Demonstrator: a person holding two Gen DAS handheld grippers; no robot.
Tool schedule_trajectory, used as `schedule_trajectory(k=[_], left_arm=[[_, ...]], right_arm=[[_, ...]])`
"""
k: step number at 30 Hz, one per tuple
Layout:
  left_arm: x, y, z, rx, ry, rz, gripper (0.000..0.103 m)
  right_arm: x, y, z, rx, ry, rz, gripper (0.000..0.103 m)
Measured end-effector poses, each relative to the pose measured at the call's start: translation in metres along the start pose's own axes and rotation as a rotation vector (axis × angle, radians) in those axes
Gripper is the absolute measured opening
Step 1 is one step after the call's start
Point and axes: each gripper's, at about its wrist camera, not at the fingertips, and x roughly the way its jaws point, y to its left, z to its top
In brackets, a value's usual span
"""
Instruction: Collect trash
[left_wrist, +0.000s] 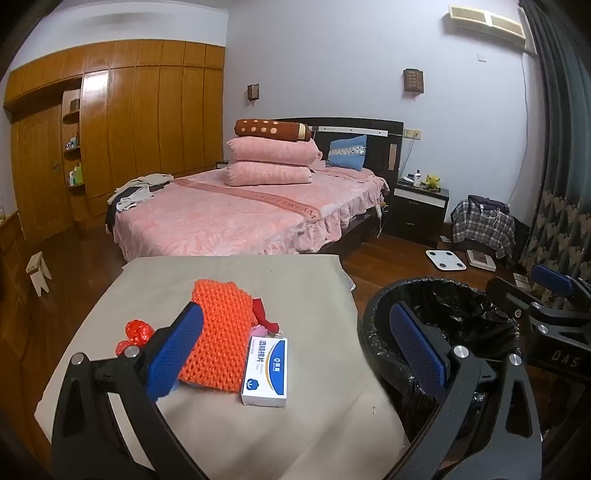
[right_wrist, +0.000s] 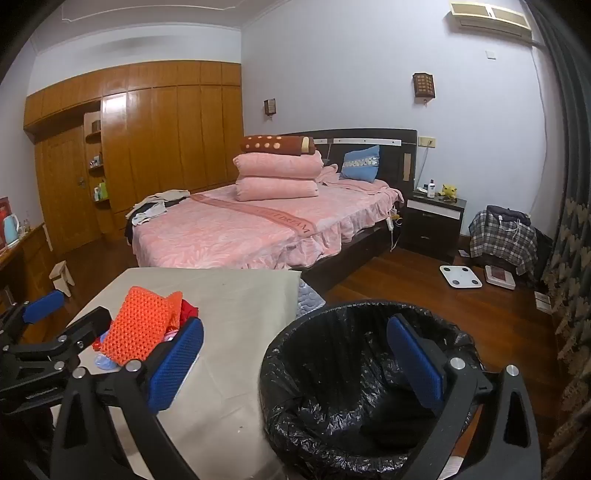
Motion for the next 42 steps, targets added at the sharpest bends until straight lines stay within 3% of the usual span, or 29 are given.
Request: schedule_trajectory(k=[42], left_arm=[[0.0009,0.0006,-0.0002,-0.004,-0.003,-0.002,0.098]], right_arm=[[0.0012,0.0037,-0.0010,-0.001,0.002,-0.006,0.097]])
